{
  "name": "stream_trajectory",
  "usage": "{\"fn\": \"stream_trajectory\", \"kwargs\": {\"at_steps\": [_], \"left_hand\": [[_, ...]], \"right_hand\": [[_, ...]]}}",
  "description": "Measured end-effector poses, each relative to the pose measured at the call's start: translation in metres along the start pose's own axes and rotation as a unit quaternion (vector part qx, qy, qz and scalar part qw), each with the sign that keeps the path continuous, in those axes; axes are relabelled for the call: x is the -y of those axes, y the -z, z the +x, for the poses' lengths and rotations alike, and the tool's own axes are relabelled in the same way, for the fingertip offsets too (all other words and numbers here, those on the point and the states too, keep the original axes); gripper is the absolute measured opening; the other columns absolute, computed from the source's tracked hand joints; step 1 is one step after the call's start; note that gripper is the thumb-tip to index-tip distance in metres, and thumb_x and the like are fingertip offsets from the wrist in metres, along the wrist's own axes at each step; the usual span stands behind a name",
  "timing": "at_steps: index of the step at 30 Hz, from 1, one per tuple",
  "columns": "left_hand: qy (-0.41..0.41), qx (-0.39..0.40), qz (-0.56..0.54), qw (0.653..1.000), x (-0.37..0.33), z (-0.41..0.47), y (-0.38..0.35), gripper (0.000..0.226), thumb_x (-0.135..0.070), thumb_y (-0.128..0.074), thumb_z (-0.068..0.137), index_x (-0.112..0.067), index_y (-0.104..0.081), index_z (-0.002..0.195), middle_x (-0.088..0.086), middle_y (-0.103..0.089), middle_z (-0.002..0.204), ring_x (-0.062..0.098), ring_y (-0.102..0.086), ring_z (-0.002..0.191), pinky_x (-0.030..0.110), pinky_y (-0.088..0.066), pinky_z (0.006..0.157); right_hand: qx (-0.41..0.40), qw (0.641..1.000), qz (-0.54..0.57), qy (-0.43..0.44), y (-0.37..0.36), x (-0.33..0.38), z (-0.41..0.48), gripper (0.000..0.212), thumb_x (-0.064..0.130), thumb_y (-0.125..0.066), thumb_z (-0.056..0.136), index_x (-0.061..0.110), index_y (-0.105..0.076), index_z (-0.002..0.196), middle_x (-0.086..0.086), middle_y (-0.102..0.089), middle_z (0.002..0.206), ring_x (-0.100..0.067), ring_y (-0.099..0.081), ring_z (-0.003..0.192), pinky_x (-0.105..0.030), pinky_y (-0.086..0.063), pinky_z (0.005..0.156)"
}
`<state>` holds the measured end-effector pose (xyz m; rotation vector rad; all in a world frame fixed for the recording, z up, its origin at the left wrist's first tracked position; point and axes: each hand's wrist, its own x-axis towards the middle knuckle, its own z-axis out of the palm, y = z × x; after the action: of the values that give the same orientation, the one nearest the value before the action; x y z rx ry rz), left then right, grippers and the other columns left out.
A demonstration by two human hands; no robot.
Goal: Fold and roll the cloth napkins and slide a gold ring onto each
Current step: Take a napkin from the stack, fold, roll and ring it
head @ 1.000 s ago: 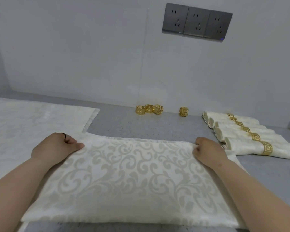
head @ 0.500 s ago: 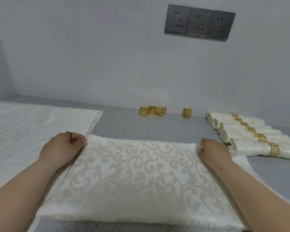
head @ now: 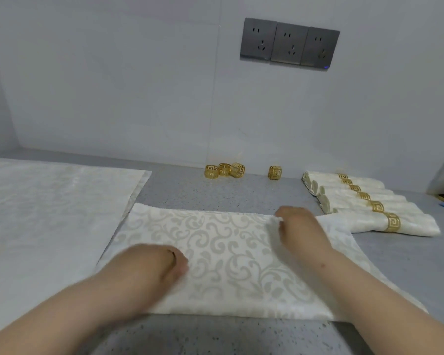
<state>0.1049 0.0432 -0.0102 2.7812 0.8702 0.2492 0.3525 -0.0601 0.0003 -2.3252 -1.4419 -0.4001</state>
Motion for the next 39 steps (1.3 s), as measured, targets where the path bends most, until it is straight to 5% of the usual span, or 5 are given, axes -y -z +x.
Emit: {"fn": "stream_trajectory", "kwargs": {"at_steps": [5, 9, 14, 23, 39], "left_hand": [[-0.027, 0.052, 0.083, 0.995, -0.045, -0.024, -0.022, 0.082, -0.049, 0.008, 0.092, -0.039, -0.073, 0.087, -0.026, -0.065, 0.102, -0.017, -0.058, 0.09, 0.003, -0.044, 0.076], [-0.049, 0.049, 0.023, 0.997, -0.037, -0.018, -0.035, 0.142, -0.081, 0.036, 0.023, -0.028, -0.007, 0.147, -0.022, 0.006, 0.148, -0.012, 0.012, 0.122, 0.015, 0.01, 0.104], [-0.011, 0.095, 0.035, 0.995, -0.032, -0.019, -0.027, 0.145, -0.087, 0.032, 0.013, -0.035, 0.004, 0.146, -0.012, 0.013, 0.154, 0.001, 0.015, 0.139, 0.022, 0.013, 0.107], [0.162, 0.07, 0.1, 0.979, 0.002, -0.024, -0.009, 0.069, -0.06, -0.015, 0.092, -0.022, -0.002, 0.148, 0.001, 0.002, 0.156, 0.017, 0.0, 0.144, 0.033, -0.004, 0.115], [0.332, 0.035, 0.072, 0.94, 0.027, -0.049, 0.024, 0.048, -0.061, -0.058, 0.075, -0.017, -0.046, 0.089, -0.008, -0.049, 0.079, 0.012, -0.05, 0.079, 0.023, -0.037, 0.064]], "right_hand": [[0.118, 0.981, 0.059, 0.142, -0.004, 0.054, -0.054, 0.023, 0.011, -0.036, 0.094, 0.005, -0.058, 0.099, -0.006, -0.059, 0.099, -0.023, -0.05, 0.094, -0.021, -0.031, 0.087], [0.214, 0.962, 0.088, 0.146, -0.003, 0.059, -0.075, 0.045, 0.034, -0.027, 0.099, 0.007, -0.042, 0.132, -0.008, -0.037, 0.143, -0.019, -0.033, 0.13, -0.017, -0.016, 0.106], [0.305, 0.947, 0.046, 0.095, 0.007, 0.034, -0.075, 0.119, 0.075, 0.01, 0.041, 0.025, -0.007, 0.148, 0.004, 0.003, 0.156, -0.01, 0.004, 0.143, -0.019, 0.007, 0.109], [0.298, 0.949, -0.042, -0.093, 0.022, -0.047, -0.073, 0.061, 0.051, -0.017, 0.096, 0.024, 0.002, 0.147, 0.002, 0.007, 0.156, -0.014, 0.005, 0.144, -0.032, 0.002, 0.116], [0.303, 0.946, -0.054, -0.101, 0.037, -0.039, -0.112, 0.061, 0.05, -0.013, 0.097, 0.022, 0.008, 0.147, 0.001, 0.011, 0.156, -0.016, 0.008, 0.144, -0.034, 0.003, 0.116]]}}
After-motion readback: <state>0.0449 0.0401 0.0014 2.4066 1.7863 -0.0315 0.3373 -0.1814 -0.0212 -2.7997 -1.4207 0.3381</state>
